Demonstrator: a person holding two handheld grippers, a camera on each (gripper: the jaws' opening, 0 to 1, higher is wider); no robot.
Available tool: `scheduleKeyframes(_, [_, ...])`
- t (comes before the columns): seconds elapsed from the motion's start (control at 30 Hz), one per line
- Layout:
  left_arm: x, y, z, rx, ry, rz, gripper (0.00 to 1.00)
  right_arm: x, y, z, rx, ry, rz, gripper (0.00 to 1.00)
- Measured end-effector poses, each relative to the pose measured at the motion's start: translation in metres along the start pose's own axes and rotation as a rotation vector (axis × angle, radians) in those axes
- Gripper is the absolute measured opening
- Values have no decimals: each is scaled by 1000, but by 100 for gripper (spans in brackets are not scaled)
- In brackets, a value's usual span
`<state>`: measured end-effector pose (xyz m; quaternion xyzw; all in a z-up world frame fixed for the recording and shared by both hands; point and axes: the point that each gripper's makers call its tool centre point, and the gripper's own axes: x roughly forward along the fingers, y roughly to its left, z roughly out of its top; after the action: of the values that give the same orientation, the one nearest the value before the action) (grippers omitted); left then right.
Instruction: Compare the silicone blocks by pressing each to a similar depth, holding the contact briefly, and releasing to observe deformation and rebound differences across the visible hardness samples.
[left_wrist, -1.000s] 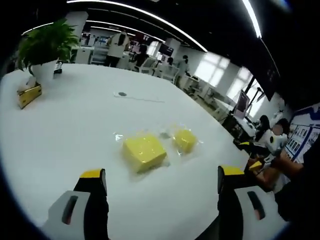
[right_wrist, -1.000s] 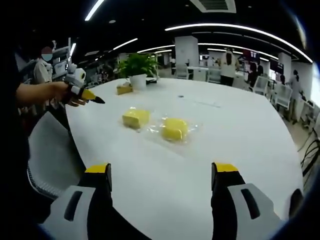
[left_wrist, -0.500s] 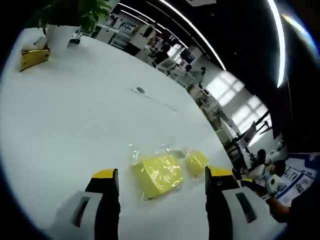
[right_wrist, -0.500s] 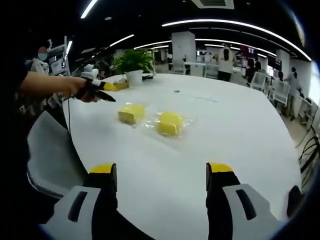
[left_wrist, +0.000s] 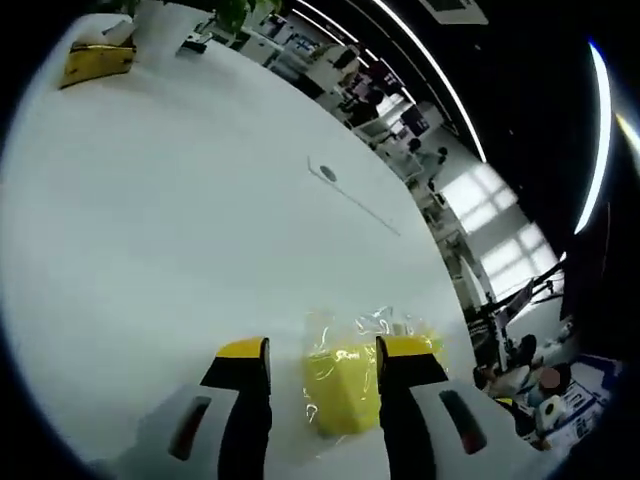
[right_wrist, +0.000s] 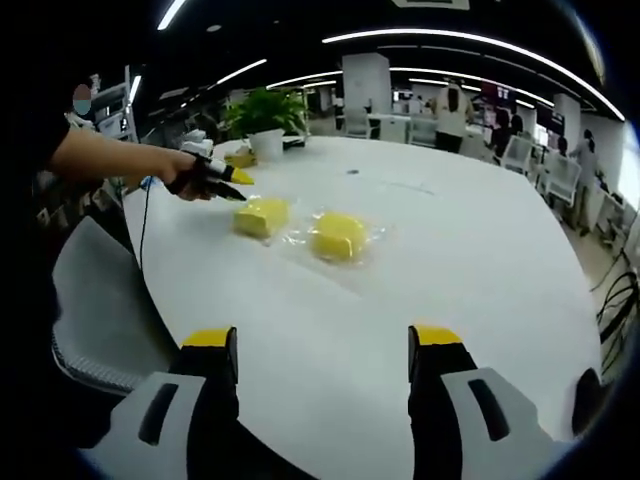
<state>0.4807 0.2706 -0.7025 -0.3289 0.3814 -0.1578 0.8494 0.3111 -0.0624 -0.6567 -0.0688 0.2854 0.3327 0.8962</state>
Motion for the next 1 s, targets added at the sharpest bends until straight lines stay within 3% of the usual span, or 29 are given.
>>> scheduleKeyframes(0.2, [11,3,1,-7,2,-8,22,-1,-7,-2,0,12,-15,62])
scheduleKeyframes(0.3, [14,2,7,-62,-28,-28,19,0,-9,-5,7,21,-18,61])
scheduleKeyframes(0.5, [22,9,4,-92,-17,-23,15,3,-8,-8,-1,38,-17,60])
scheduleKeyframes(0.6, [23,3,4,-137,-33,-64,8,3,-11,-8,-16,44,-26,60])
scheduleKeyframes(0.7, [22,-3,6,-68,-47,-98,0,4,-13,-8,-13,45,-28,59])
scheduleKeyframes(0.83, [21,-16,7,-52,-72,-143,0,7,-12,-10,-21,58,-25,58])
scheduleKeyframes(1.0, [13,-37,11,81,-97,-194,0,7,-12,-9,-43,64,-23,57])
